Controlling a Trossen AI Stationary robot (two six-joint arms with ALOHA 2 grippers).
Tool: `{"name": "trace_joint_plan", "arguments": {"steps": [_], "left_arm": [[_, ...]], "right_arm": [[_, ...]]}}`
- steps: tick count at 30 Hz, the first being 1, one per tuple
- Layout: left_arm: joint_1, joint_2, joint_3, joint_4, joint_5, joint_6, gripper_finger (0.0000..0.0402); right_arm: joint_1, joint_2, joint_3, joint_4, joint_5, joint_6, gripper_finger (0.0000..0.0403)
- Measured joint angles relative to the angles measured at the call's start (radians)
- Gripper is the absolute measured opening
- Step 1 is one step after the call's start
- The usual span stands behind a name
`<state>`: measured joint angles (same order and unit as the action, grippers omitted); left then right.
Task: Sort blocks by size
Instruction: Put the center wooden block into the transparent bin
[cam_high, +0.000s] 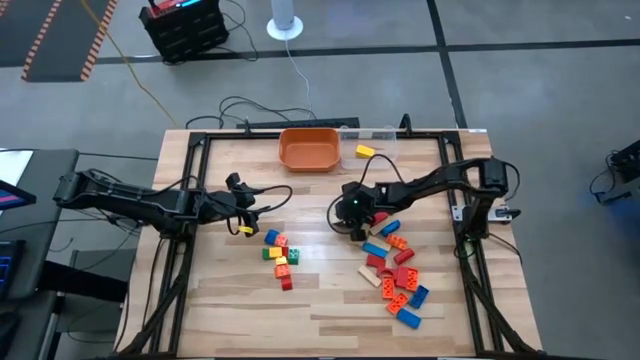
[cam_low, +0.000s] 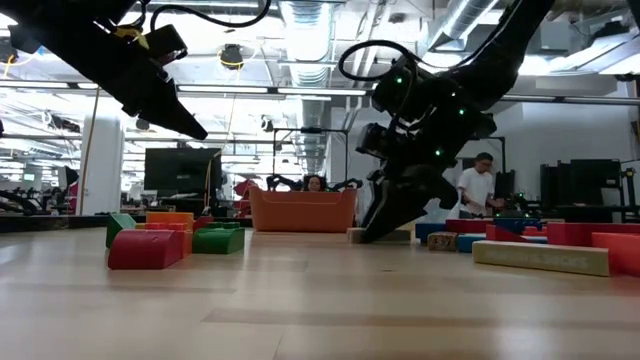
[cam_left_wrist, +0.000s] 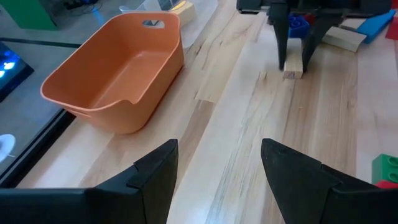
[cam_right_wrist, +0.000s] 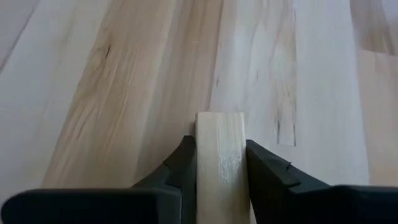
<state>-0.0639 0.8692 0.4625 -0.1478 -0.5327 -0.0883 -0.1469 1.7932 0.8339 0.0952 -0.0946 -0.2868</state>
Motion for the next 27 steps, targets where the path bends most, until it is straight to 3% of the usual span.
{"name": "trace_joint_plan", "arguments": {"steps": [3, 6, 8, 10, 14, 18, 27], "left_arm": [[0.0, 0.0, 0.0, 0.0, 0.0, 0.0, 0.0224], [0.0, 0.0, 0.0, 0.0, 0.0, 0.001, 0.0224], [0.0, 0.0, 0.0, 0.001, 0.0, 0.001, 0.0224], [0.0, 0.0, 0.0, 0.006, 0.0, 0.0, 0.0224], [0.0, 0.0, 0.0, 0.007, 0.0, -0.006, 0.0224], [0.0, 0.0, 0.0, 0.02, 0.0, -0.01, 0.0224], [0.0, 0.0, 0.0, 0.039, 0.0, -0.004, 0.0224]], "right_arm": [[-0.015, -0.082, 0.042, -0.098, 0.08, -0.024, 0.0131], [-0.05, -0.19, 0.08, -0.149, 0.243, -0.071, 0.0131], [-0.094, -0.249, 0.092, -0.153, 0.348, -0.085, 0.0139], [-0.168, -0.299, 0.11, -0.16, 0.381, -0.081, 0.0147], [-0.329, -0.327, 0.136, -0.203, 0.358, -0.054, 0.0145], [-0.443, -0.261, 0.165, -0.271, 0.317, -0.04, 0.014], [-0.525, -0.057, 0.278, -0.357, 0.211, -0.024, 0.015]]}}
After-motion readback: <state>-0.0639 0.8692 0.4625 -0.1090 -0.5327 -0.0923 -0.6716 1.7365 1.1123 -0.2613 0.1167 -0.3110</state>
